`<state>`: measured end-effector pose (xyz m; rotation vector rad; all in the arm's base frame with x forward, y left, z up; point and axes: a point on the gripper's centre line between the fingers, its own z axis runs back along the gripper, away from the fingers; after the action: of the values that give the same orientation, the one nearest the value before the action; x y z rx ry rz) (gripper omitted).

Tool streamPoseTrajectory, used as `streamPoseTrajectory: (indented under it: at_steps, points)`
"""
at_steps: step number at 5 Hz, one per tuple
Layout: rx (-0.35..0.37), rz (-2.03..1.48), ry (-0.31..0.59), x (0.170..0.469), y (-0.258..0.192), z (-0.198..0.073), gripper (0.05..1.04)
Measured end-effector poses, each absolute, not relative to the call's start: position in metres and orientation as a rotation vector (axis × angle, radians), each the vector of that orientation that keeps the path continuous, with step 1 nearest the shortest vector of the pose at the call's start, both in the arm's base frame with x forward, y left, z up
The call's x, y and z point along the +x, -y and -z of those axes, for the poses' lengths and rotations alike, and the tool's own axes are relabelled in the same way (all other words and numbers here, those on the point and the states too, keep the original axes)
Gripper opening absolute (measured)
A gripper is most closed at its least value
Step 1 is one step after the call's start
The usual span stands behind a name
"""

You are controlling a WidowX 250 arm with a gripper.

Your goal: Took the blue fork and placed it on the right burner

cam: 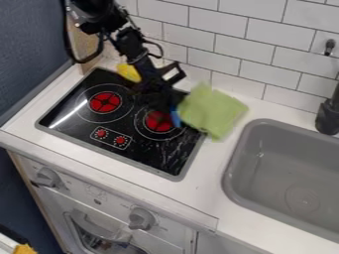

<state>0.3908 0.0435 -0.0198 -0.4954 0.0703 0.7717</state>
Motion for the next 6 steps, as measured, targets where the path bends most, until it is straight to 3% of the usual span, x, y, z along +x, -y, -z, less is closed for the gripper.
streamPoseTrajectory:
  at_steps: [3,4,6]
  points:
    - [-0.432,-0.752,0.022,0.382,-0.033,-0.011,0.129]
    - [-0.423,-0.782,0.035,0.373,-0.041,-0.020,0.325]
    - [-0.364,-0.780,0.004,0.361,-0.043,-0.010,0.928]
